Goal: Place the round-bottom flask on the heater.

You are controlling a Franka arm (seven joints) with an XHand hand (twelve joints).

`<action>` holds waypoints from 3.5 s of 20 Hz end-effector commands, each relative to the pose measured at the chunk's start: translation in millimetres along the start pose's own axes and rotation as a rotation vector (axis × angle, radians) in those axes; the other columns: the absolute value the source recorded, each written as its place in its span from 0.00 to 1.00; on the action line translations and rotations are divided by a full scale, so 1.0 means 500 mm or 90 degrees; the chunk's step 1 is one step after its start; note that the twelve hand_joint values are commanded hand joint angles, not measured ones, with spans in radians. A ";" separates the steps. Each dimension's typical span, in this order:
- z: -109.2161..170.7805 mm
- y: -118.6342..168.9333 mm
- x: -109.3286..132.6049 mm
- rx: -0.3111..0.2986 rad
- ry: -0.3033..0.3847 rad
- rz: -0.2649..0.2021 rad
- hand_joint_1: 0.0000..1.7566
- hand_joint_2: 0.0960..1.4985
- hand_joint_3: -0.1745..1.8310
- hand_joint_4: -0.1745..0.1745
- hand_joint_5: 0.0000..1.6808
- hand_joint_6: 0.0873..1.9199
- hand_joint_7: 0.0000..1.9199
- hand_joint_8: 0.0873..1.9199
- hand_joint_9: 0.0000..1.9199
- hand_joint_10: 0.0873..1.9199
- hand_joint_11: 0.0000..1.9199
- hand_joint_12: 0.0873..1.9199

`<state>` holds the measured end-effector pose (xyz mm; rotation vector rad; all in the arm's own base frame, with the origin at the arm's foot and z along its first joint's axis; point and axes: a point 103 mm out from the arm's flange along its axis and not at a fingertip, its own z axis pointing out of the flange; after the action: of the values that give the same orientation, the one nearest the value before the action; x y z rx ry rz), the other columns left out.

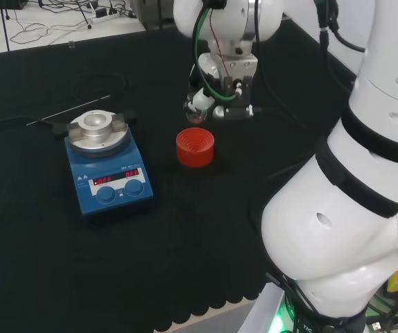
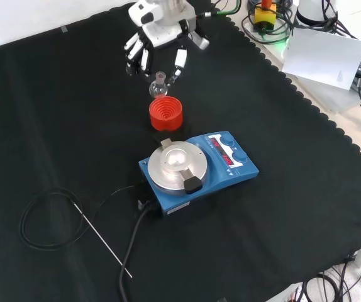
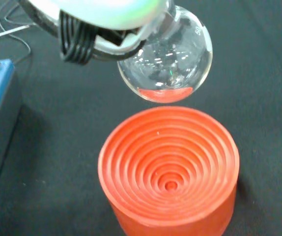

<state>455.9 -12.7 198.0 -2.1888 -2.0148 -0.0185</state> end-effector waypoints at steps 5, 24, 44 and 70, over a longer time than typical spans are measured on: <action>-0.083 -0.024 0.070 0.024 -0.007 -0.014 0.64 0.39 0.44 1.00 0.74 0.37 0.26 0.33 0.39 0.28 0.20 0.68; -0.071 0.073 0.321 0.044 -0.012 -0.141 0.64 0.38 0.46 1.00 0.73 0.38 0.26 0.33 0.39 0.28 0.20 0.68; 0.002 0.130 0.446 0.098 -0.026 -0.196 0.64 0.37 0.47 0.97 0.73 0.38 0.26 0.33 0.39 0.28 0.20 0.68; 0.005 0.130 0.419 0.107 -0.016 -0.192 0.54 0.37 0.40 0.35 0.52 0.34 0.21 0.34 0.34 0.31 0.16 0.70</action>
<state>540.9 190.8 209.8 -1.7840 -2.2457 0.1385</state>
